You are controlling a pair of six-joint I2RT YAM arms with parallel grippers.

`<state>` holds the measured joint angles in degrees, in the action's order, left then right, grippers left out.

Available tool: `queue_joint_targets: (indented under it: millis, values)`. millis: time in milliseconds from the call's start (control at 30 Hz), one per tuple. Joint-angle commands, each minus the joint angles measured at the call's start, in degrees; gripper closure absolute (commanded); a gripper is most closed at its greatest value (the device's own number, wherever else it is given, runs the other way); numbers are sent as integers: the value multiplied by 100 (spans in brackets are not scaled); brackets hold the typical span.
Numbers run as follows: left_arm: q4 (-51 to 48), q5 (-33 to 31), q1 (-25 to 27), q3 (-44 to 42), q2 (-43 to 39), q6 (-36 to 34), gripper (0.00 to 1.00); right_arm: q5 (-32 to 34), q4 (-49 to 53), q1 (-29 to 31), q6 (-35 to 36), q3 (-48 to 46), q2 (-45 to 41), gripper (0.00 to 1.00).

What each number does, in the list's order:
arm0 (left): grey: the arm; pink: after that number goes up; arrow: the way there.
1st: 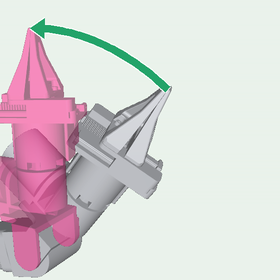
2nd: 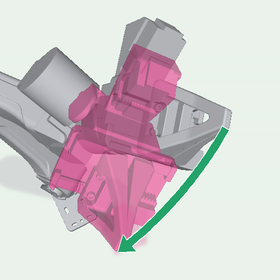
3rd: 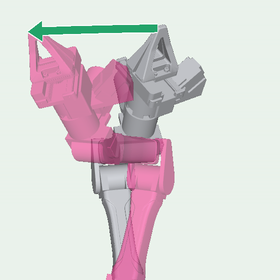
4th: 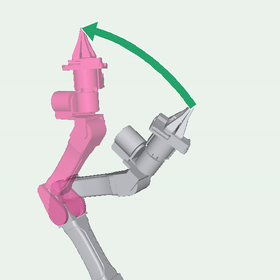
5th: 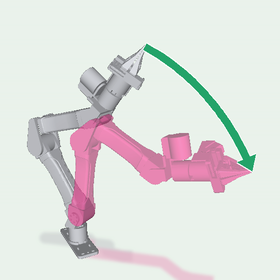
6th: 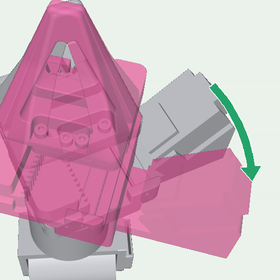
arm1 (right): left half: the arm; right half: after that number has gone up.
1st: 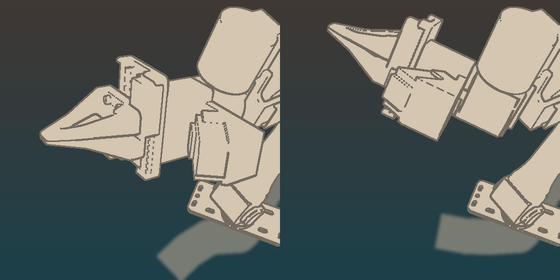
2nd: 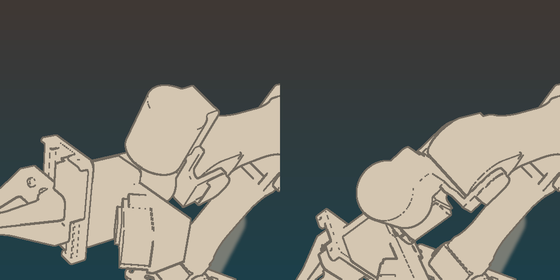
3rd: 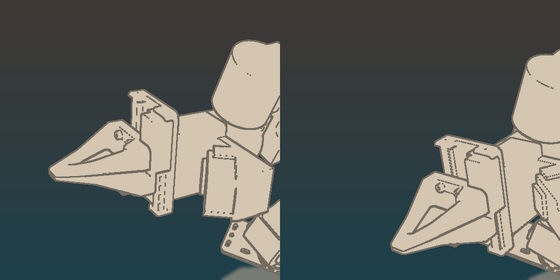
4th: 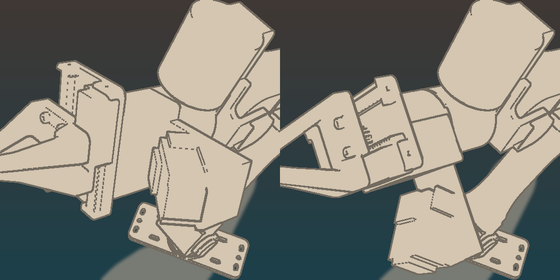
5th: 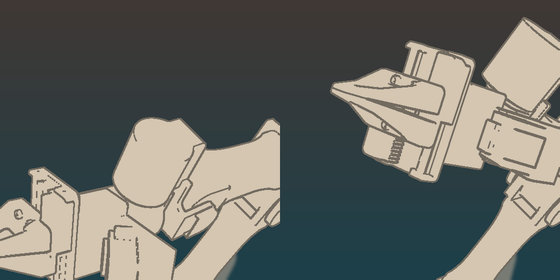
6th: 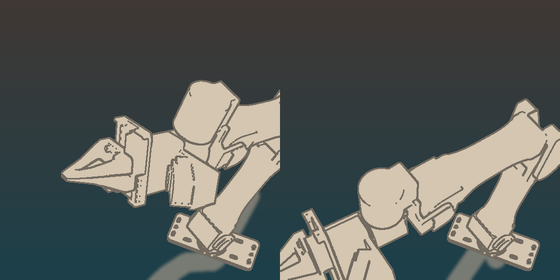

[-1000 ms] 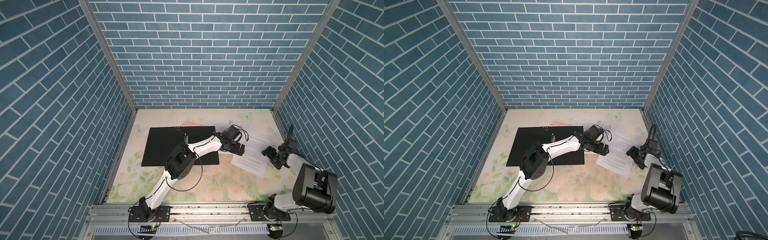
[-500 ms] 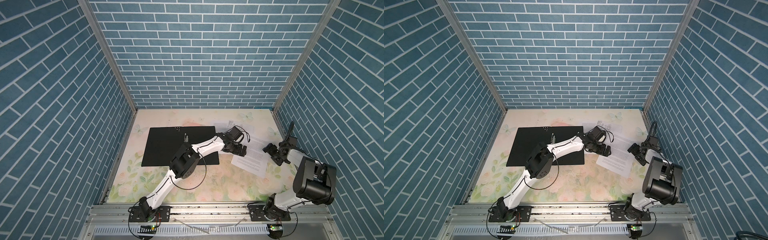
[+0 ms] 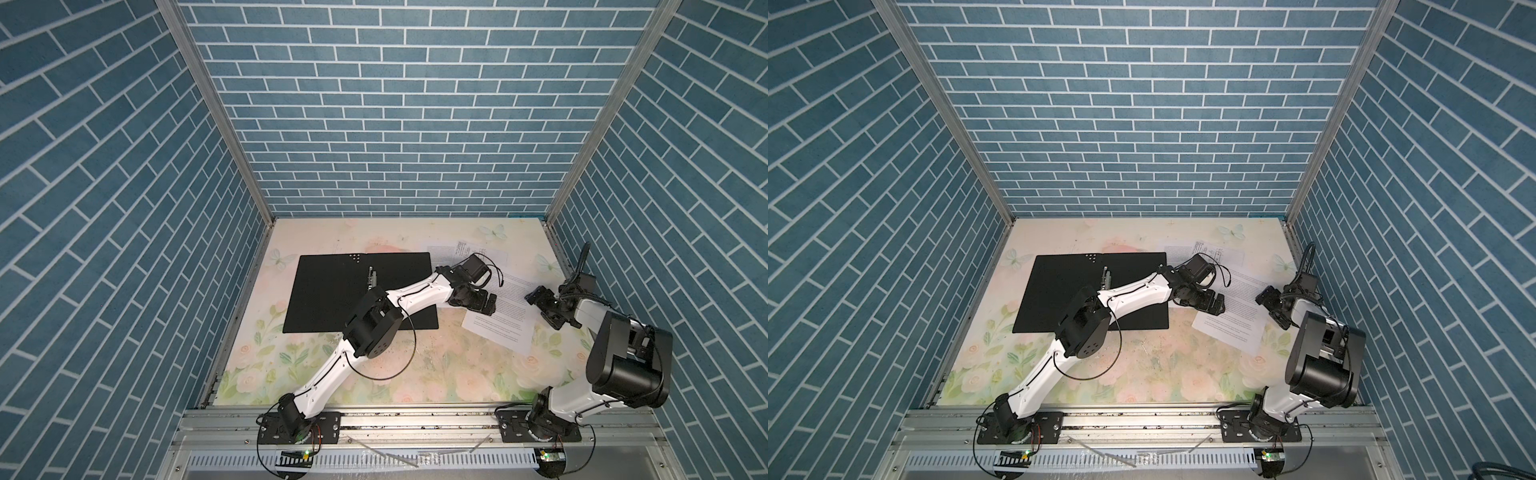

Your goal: Put the files into the folder

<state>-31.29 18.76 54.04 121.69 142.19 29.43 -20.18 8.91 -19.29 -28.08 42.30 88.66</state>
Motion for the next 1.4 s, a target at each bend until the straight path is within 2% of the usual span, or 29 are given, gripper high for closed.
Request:
queue_joint_targets:
  millis: [0, 333, 700, 1200, 1367]
  values:
    - [-414, 172, 53, -15, 200, 95, 0, -346, 416, 22, -177, -370, 225, 16]
    - [-296, 404, 46, -83, 257, 309, 0, -648, 184, 24, -308, -541, 292, 17]
    - [-166, 320, 51, -307, 22, 333, 0, -834, 189, 21, -308, -575, 176, 18]
    - [879, 892, -46, -966, -162, 860, 0, -1224, -22, 22, -482, -763, 140, 19]
    - [1116, 916, -96, -1121, -242, 945, 0, -1341, 73, 24, -418, -829, 148, 25]
